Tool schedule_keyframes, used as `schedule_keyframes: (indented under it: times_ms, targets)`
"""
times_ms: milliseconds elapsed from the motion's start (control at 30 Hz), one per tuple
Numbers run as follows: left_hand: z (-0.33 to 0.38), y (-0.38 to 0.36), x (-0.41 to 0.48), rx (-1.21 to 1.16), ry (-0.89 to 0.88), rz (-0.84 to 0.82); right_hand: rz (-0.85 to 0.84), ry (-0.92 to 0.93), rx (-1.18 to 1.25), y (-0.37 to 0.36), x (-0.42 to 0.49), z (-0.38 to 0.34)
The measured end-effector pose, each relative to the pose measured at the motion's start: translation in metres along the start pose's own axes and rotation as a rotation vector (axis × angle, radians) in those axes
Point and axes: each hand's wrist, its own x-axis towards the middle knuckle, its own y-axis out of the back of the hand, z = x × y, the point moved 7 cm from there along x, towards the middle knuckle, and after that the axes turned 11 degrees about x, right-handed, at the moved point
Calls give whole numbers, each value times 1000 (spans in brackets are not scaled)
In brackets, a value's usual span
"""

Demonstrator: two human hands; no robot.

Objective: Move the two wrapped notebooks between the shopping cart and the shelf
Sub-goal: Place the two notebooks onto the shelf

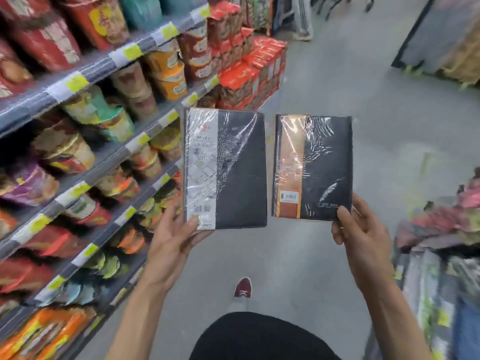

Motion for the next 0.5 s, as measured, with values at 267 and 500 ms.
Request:
schedule_keyframes:
  times_ms: [267,500]
  targets:
    - [-3,-97,151,155,64,-353,340,88,96,57,43,-2]
    - [-41,-235,247,288,236,-698,676,135,214,137,66,-3]
